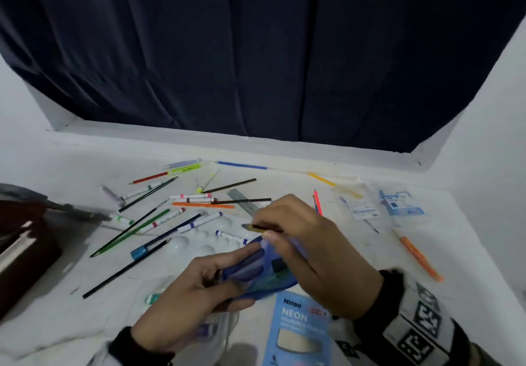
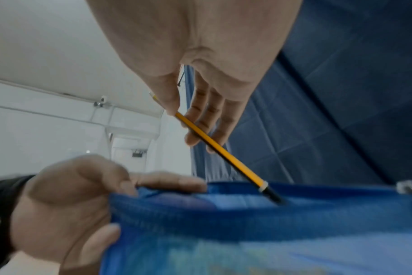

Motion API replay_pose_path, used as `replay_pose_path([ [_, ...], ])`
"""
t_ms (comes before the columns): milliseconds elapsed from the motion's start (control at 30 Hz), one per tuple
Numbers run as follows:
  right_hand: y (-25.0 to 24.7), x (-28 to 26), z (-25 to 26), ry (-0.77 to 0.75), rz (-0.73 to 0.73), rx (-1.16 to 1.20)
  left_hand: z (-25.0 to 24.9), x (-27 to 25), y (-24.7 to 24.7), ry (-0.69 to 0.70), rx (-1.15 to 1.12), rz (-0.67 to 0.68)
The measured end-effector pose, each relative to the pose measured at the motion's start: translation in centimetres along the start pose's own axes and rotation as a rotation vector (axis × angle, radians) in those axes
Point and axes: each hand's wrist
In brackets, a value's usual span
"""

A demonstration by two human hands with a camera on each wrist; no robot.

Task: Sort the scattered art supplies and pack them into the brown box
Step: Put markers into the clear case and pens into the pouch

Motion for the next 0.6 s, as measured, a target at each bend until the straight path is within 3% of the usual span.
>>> replay_pose_path([
  [233, 4.5, 0.0, -2.5, -0.047, 0.257, -0.008, -0.1, -2.9, -2.1, 0.037, -0.107, -0.012],
  [400, 5.6, 0.1, -3.6, -0.043, 0.287, -0.085, -0.4, -4.6, -3.6, 0.06, -0.146, -0.005],
  [600, 6.5, 1.2, -2.8, -0.051, 0.181, -0.069, -0.7, -5.9, -4.3, 0.096, -0.221, -0.058],
])
Point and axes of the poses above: each hand's wrist, its own x-axis towards the middle knuckle, its own y-axis out of the palm, z = x × y, and after that the axes turned 6 degrees about z, right-handed
